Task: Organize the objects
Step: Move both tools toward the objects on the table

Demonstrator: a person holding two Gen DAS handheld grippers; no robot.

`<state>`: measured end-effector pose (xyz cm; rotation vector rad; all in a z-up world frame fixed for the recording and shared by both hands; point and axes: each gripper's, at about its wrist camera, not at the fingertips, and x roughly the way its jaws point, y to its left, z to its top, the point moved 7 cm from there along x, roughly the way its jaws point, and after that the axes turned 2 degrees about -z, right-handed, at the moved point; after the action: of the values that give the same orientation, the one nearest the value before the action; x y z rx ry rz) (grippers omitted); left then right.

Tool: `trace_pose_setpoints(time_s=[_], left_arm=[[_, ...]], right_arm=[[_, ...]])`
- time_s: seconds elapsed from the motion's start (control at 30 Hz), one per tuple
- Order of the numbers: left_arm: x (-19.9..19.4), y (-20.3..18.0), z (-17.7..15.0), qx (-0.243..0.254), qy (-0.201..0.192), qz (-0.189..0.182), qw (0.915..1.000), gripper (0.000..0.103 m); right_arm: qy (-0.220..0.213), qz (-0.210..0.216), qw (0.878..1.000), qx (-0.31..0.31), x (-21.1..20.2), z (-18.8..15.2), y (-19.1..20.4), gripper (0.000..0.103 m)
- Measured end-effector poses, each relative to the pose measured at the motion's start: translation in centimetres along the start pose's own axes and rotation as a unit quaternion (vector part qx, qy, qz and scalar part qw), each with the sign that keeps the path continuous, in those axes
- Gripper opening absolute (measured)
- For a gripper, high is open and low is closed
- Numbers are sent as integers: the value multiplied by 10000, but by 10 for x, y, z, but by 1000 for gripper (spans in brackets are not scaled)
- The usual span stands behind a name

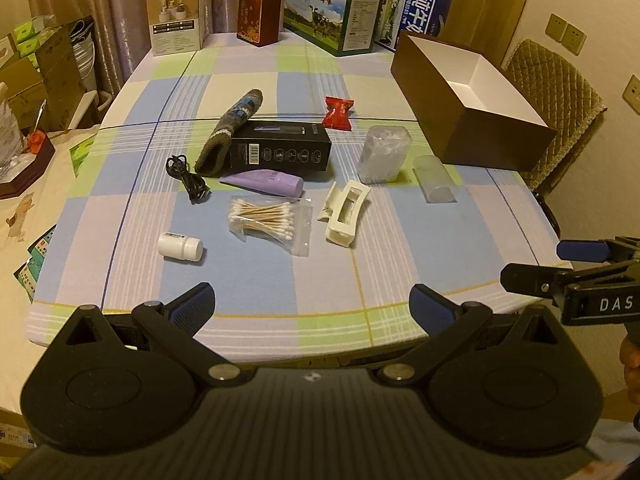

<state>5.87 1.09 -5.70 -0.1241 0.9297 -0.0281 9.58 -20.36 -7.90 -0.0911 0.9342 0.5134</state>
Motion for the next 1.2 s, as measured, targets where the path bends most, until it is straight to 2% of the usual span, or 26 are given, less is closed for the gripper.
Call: trace_pose_setpoints(time_s=[0.83,1.2], left_arm=[[25,13,20,-263,64,248,9993,102],[38,35,24,-365,150,495,9980,102]], right_arm=[[128,-17,9999,-33,31,27,-24,101],[95,69,9999,-42,49,39,-29,101]])
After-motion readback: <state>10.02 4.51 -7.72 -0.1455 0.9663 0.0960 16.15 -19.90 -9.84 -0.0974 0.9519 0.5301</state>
